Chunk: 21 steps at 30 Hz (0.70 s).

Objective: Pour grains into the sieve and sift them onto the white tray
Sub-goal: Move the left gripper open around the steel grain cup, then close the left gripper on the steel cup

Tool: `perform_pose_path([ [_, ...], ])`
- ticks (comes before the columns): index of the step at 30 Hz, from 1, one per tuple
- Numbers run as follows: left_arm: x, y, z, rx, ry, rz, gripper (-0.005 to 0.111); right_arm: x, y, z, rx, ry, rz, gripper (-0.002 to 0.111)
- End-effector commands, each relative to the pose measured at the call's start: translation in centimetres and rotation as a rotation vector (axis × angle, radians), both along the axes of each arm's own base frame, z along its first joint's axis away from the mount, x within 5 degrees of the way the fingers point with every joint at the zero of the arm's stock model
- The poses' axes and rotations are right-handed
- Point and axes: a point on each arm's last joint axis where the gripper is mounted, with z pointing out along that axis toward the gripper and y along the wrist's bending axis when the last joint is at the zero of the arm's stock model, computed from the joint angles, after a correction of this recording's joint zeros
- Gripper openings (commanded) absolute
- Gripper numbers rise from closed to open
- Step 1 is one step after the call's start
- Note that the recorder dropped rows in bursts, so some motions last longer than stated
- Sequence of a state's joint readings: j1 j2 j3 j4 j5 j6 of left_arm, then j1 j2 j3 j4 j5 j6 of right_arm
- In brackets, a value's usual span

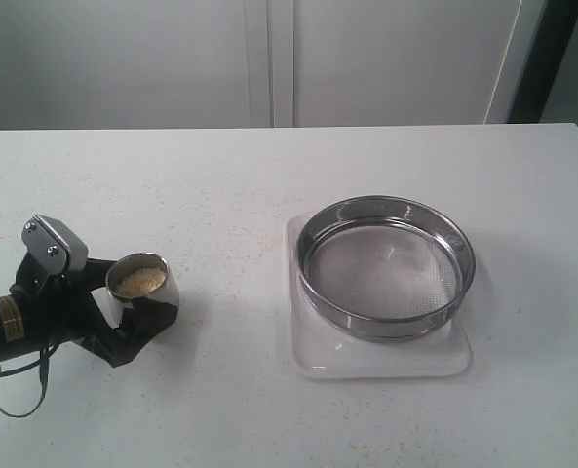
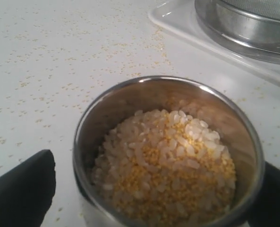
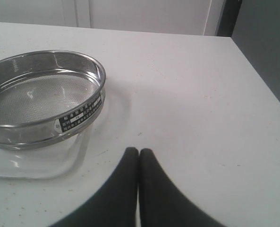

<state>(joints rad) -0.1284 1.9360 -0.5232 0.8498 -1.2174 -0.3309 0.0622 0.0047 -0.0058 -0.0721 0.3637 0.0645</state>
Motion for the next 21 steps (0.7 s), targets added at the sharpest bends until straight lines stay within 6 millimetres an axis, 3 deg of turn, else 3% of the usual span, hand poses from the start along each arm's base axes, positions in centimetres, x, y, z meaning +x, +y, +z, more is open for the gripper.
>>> perform_pose_path([
  [1,0.4,-0.3,-0.2,-0.006,0.003,-0.016,0.098,0.0,0.0,0.0,-0.005,-0.015,0.000,0.000],
  [21,2.2,-0.7,0.0,-0.006,-0.042,-0.048,0.098,0.0,0.0,0.0,-0.002,-0.015,0.000,0.000],
])
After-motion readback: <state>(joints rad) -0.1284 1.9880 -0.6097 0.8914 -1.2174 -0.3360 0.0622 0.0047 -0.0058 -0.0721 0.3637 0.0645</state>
